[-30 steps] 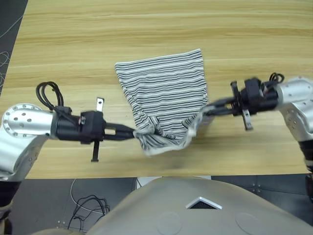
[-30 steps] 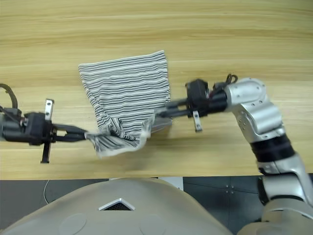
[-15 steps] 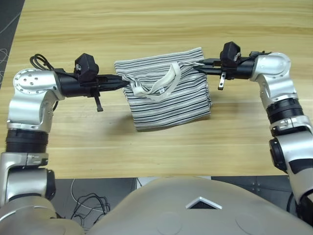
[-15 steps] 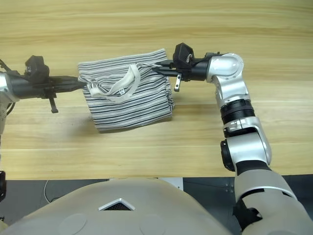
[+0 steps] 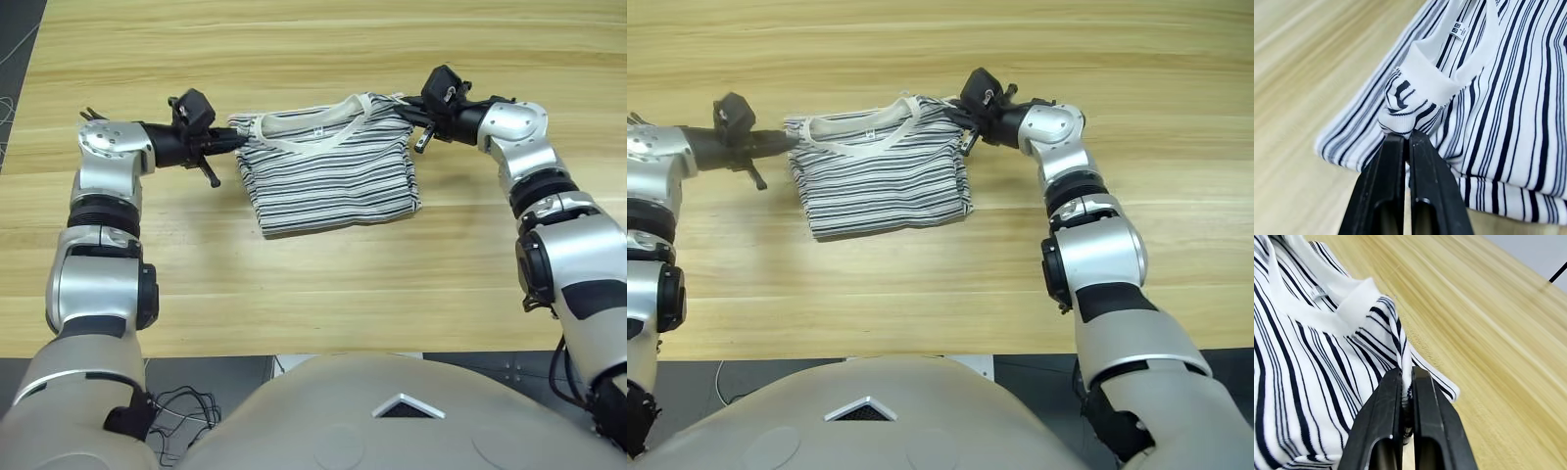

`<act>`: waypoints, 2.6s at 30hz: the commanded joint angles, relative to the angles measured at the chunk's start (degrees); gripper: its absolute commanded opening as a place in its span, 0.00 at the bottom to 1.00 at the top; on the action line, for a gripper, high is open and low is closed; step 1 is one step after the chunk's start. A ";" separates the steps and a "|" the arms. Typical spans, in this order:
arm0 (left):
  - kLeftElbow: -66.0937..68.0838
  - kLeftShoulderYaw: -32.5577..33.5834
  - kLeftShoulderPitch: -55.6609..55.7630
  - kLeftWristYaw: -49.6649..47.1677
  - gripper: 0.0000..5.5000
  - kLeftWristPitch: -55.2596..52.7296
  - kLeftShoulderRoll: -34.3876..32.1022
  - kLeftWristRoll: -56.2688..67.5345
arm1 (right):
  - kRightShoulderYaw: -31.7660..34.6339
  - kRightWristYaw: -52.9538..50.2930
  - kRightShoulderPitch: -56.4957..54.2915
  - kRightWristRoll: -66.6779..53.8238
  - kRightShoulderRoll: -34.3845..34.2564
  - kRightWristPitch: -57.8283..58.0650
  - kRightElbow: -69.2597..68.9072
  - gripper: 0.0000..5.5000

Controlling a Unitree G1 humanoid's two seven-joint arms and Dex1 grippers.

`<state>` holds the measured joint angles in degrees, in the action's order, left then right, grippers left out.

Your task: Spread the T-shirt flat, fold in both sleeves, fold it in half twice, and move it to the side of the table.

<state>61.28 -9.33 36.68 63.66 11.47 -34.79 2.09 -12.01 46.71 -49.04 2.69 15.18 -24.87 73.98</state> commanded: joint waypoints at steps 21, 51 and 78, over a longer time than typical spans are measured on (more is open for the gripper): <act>-22.33 8.76 -10.04 -15.95 0.26 11.80 1.56 3.20 | -2.92 -24.23 -0.04 14.89 -3.38 -12.98 -0.56 0.35; -38.14 -14.79 -24.61 -34.80 0.26 22.30 -17.38 -45.39 | -28.59 14.69 38.31 -8.15 18.21 8.95 -76.46 0.35; -75.06 -13.77 -53.06 -36.63 0.50 27.23 -49.98 1.59 | -8.97 29.36 18.80 1.11 34.06 -17.94 -41.36 0.59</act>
<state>3.64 -23.06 -5.98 21.15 46.12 -73.89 -4.21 -14.98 71.88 -25.11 -8.71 45.04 -21.84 20.84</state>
